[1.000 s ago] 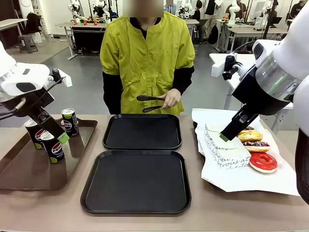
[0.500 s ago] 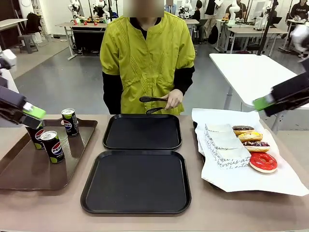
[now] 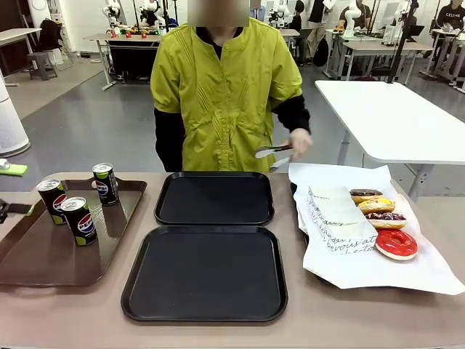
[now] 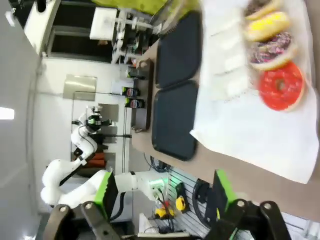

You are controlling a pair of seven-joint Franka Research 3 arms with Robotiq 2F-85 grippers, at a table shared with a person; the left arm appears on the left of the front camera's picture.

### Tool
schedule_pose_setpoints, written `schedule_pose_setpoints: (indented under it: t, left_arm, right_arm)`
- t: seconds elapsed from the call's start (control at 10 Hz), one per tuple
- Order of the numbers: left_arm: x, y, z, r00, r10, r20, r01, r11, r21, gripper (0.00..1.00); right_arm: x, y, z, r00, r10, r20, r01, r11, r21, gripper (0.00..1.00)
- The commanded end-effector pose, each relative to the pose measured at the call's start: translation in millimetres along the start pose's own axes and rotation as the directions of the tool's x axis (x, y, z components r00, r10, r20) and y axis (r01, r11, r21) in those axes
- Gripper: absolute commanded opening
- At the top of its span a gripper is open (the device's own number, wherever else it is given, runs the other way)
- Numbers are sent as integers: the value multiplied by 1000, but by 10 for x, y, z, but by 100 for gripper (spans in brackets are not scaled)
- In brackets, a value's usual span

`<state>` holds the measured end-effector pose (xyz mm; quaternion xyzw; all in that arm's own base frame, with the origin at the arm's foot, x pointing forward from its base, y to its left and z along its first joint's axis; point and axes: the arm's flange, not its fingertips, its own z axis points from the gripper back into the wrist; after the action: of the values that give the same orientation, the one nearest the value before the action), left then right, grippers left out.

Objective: Set up donuts and drinks on trays.
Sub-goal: Pick up one Pepsi coke and place it on the Flat Tray.

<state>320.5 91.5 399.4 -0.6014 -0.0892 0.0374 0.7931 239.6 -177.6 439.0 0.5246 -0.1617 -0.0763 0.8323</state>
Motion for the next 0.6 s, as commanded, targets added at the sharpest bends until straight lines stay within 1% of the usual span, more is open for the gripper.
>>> schedule_pose_setpoints:
  t: [0.0,0.2,0.4,0.5]
  left_arm:
    - [-95,10,21,1000,-6,11,6,999,53,100]
    - [-135,-7,229,999,-7,37,3,996,90,100]
    - [-158,-85,306,999,-27,43,22,992,121,100]
    - [-212,-153,305,998,-51,24,48,991,127,100]
  right_arm:
    - [-638,-266,-695,999,39,-33,-40,999,-9,100]
    - [-651,-248,-602,998,51,-22,-52,998,-18,100]
    - [-658,-229,-534,998,57,3,-57,998,-17,100]
    - [-665,-206,-496,998,68,15,-68,998,-8,100]
